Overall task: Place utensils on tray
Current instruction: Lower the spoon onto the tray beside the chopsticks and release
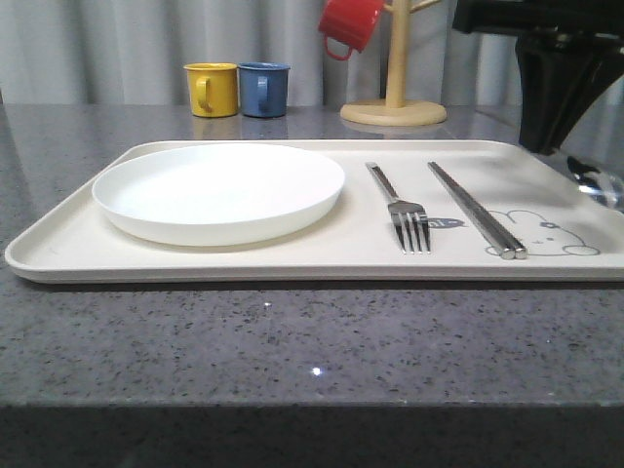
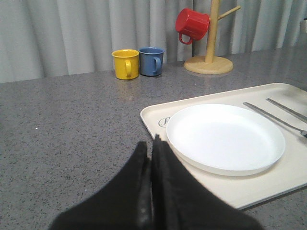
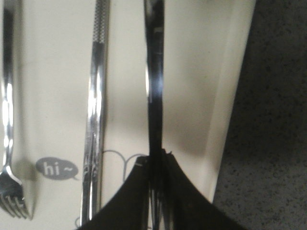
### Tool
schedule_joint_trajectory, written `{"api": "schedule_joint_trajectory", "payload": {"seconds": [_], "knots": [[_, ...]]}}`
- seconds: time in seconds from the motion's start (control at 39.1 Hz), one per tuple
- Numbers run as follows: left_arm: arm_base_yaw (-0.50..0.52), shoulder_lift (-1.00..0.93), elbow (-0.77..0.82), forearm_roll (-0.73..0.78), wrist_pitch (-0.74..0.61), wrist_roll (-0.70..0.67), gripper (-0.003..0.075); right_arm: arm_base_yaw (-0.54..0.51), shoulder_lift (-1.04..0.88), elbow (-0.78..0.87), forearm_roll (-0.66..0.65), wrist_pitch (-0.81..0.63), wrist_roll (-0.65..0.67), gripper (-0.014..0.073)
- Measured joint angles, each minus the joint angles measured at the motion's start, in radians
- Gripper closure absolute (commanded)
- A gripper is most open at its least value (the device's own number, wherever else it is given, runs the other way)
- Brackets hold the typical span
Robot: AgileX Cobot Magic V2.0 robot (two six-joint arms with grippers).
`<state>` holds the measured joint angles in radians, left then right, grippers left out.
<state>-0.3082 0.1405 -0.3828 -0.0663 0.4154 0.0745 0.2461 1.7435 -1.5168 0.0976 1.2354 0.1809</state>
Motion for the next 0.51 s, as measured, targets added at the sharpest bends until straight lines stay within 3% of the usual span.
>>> {"api": "schedule_joint_trajectory", "payload": {"seconds": [0.51], "knots": [[0.000,0.000,0.000,0.000,0.000,0.000,0.0738,0.000,0.060,0.000,-0.044,-0.008,0.086,0.0652]]}}
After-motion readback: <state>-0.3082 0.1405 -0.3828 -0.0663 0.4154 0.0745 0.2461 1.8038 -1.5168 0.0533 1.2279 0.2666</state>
